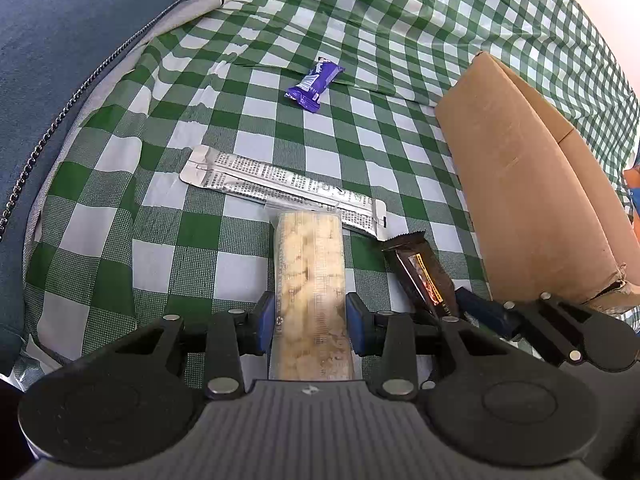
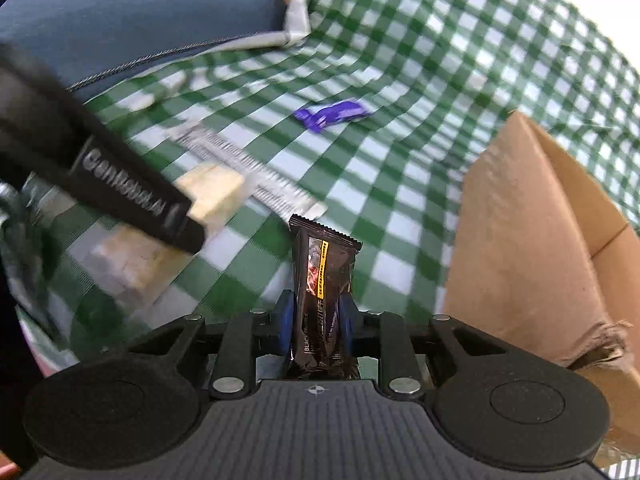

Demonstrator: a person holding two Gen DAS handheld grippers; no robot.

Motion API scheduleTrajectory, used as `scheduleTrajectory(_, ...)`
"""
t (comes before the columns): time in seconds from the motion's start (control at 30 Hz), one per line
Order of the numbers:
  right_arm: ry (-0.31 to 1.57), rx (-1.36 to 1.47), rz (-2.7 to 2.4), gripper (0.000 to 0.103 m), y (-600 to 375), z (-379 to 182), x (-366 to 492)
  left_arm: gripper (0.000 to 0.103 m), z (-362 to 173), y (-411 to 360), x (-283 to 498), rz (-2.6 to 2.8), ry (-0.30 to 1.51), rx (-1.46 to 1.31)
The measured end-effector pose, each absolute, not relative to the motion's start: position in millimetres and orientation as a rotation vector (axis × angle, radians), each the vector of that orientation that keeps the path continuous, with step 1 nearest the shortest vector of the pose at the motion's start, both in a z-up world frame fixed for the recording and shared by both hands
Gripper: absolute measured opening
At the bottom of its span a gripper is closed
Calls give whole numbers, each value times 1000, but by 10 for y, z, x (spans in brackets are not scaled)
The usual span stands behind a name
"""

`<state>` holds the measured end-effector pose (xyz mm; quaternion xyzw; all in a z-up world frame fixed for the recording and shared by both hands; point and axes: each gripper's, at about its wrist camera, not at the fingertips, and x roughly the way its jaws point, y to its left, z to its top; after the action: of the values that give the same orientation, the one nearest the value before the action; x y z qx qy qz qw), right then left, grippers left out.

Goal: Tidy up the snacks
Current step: 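Lift the rice cracker bar and chocolate bar toward the box, then carry the rice cracker bar and chocolate bar over the box with both tools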

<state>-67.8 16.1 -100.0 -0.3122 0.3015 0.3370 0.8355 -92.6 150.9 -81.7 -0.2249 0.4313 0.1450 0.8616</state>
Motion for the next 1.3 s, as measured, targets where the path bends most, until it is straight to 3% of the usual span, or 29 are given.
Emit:
scheduleTrajectory(0.2, 699, -572, 660, 54, 128, -977, -535, 41, -818, 1504, -921, 305, 906, -470)
scheduleTrajectory(0.47, 862, -382, 622, 66, -15, -1023, -265, 42, -842, 1486, -917, 305, 909, -466)
scheduleTrajectory(0.6, 911, -303, 644, 63, -81, -1028, -203, 42, -834, 1487, -915, 306, 909, -465)
scheduleTrajectory(0.63, 906, -301, 655, 57, -82, -1022, -215, 42, -833, 1488, -914, 306, 909, -466)
scheduleTrajectory(0.67, 896, -302, 665, 43, -73, -1010, -229, 42, -833, 1488, -915, 307, 909, -465)
scheduleTrajectory(0.7, 889, -304, 675, 41, -70, -998, -239, 41, -832, 1490, -915, 306, 909, -465)
scheduleTrajectory(0.97, 712, -365, 696, 41, -64, -741, -427, 41, -775, 1497, -927, 304, 877, -474)
scheduleTrajectory(1.3, 375, -411, 598, 41, -290, -125, -577, 41, -330, 1347, -982, 248, 684, -462)
